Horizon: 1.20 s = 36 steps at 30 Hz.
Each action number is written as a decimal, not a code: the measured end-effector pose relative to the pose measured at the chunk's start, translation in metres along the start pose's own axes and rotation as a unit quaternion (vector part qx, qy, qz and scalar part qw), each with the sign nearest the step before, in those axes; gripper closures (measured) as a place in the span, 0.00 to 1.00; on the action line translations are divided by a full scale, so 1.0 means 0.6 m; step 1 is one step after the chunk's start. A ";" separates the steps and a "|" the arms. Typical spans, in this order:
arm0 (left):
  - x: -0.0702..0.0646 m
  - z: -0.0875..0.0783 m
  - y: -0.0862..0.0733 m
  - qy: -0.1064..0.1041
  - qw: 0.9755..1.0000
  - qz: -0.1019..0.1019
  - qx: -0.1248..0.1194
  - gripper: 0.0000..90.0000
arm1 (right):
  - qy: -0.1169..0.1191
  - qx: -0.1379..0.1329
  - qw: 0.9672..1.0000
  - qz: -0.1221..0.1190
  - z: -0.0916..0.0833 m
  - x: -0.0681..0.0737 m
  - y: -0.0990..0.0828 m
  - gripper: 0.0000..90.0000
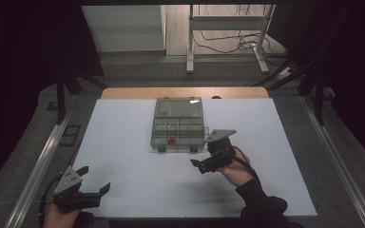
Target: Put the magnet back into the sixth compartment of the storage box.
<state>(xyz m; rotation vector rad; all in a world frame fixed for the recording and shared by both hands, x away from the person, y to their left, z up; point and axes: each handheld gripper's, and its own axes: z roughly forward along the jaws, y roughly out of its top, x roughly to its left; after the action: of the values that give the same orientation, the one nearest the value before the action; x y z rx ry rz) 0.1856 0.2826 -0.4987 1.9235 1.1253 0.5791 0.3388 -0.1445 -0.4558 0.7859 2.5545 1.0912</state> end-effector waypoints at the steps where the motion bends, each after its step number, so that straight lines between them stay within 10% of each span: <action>1: 0.000 0.000 0.000 0.000 1.000 0.000 0.000 0.03 | 0.000 -0.001 1.000 0.000 -0.002 0.001 -0.001 0.01; 36: -0.001 0.001 0.000 0.001 1.000 0.001 0.001 0.03 | -0.022 -0.012 1.000 0.007 -0.062 0.003 -0.053 0.00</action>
<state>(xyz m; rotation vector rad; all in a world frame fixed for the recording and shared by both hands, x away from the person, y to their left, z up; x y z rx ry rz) 0.1857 0.2817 -0.4988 1.9273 1.1257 0.5814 0.3095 -0.1834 -0.4532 0.8147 2.4994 1.0948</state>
